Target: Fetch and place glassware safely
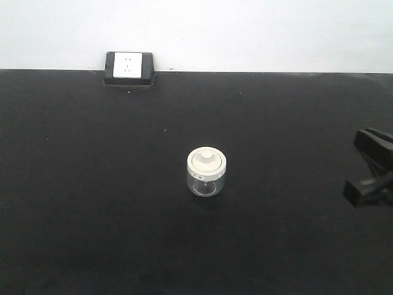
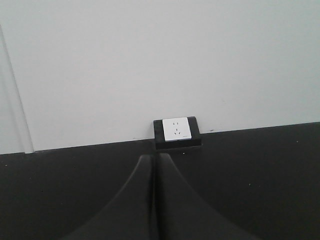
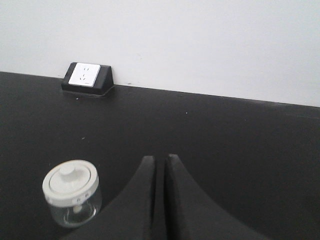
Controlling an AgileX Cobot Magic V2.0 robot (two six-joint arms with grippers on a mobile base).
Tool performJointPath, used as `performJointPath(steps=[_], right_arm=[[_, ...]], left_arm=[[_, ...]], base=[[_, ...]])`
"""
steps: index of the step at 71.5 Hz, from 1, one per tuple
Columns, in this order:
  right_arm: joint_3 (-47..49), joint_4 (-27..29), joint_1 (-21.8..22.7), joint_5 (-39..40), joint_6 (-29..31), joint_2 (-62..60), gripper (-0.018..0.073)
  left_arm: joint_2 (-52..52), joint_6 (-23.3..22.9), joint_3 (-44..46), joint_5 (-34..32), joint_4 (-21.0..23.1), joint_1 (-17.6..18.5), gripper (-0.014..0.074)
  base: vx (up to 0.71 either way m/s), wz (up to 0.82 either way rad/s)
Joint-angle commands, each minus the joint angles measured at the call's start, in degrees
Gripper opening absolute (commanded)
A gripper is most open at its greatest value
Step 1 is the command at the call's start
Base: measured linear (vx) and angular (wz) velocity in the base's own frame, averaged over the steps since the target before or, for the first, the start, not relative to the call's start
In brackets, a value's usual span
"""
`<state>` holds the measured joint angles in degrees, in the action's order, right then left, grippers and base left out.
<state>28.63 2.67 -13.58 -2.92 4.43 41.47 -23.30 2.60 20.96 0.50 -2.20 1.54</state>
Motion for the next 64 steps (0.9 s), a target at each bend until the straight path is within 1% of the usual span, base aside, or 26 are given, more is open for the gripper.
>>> performJointPath(steps=[1, 11, 41, 50, 64], right_arm=[[1.51, -0.10, 0.19, -1.69, 1.22, -3.41, -0.0006], [1.33, -0.95, 0.19, -6.82, 2.44, -8.83, -0.0004], [-8.72, -1.37, 0.19, -6.48, 2.12, -25.36, -0.0004], [-10.41, -1.37, 0.19, -8.03, 2.12, -29.76, -0.0004], [-12.42, -1.37, 0.19, -11.27, 2.12, -33.44, -0.0004]], left_arm=[[-0.43, -0.31, 1.48, -4.07, 0.38, -0.03, -0.0007], [-0.43, -0.31, 1.48, -4.07, 0.38, -0.03, -0.0007], [-0.43, -0.31, 1.48, -4.07, 0.38, -0.03, -0.0007], [-0.43, -0.31, 1.48, -4.07, 0.38, -0.03, -0.0007], [-0.43, -0.31, 1.48, -4.07, 0.38, -0.03, -0.0007]], base=[[0.00, 0.00], [0.00, 0.00], [0.00, 0.00], [0.00, 0.00], [0.00, 0.00]])
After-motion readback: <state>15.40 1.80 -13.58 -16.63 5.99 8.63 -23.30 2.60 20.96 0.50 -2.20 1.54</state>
